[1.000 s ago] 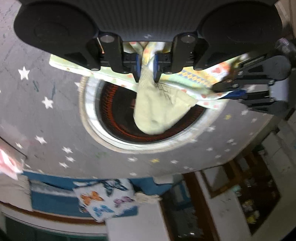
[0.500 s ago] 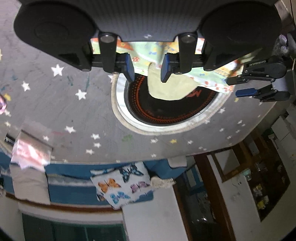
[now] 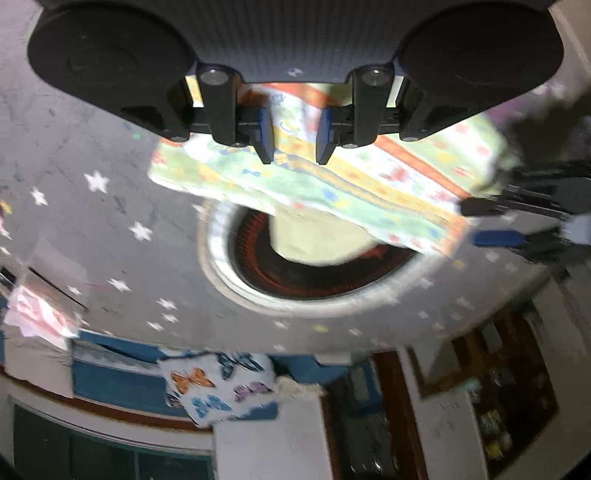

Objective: Fold clothes
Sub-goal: 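Fold the shirt side with the sleeve over the shirt front using both grippers, then open both grippers and lift them off the folded shirt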

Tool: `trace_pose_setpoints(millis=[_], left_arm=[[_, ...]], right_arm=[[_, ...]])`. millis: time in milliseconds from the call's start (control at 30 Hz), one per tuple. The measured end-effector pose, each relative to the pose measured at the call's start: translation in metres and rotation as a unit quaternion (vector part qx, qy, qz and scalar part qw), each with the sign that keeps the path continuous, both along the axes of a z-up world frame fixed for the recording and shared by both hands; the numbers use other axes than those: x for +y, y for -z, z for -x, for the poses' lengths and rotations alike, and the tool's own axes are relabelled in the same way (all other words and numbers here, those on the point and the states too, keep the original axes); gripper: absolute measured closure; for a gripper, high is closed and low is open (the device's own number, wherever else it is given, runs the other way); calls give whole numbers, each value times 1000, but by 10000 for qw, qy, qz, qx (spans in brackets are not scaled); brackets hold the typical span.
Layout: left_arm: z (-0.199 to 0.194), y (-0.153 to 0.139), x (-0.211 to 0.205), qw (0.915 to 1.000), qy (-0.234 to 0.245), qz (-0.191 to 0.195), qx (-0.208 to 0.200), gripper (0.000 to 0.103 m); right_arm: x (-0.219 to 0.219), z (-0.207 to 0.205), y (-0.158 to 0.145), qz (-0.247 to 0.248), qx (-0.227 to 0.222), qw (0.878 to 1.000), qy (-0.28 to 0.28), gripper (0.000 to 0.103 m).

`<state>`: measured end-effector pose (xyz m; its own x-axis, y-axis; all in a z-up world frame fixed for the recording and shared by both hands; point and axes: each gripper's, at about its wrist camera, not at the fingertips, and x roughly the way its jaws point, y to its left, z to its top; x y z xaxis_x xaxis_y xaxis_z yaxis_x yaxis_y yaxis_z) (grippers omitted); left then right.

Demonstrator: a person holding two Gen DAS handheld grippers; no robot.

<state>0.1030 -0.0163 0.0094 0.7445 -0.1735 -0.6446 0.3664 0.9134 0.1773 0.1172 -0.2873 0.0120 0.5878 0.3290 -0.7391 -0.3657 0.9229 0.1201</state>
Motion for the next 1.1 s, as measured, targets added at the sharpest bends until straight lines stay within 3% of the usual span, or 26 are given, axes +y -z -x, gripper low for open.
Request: trace_pose_setpoints(millis=[133,333,500,600,1100], left_arm=[[-1,10,5,9999,-68,-17,98,55],[7,6,10,9999,-131,57,12,55],[12,10,14,9998,-180,121,22,55],[14,11,16,9995,-256,170,45,55],[28,0,28,9981,-503,335,-95,52]], right_arm=[[-17,-7,11,-99,110,9995,286,80],[-38,10,-8,-205,-202,9981,551,79],[-33,31,-5,-173,-235,9990,324,80],[-31,29,12,121,-52,9990,424,82],[-40,17,6,-175,-102,9949,991,81]])
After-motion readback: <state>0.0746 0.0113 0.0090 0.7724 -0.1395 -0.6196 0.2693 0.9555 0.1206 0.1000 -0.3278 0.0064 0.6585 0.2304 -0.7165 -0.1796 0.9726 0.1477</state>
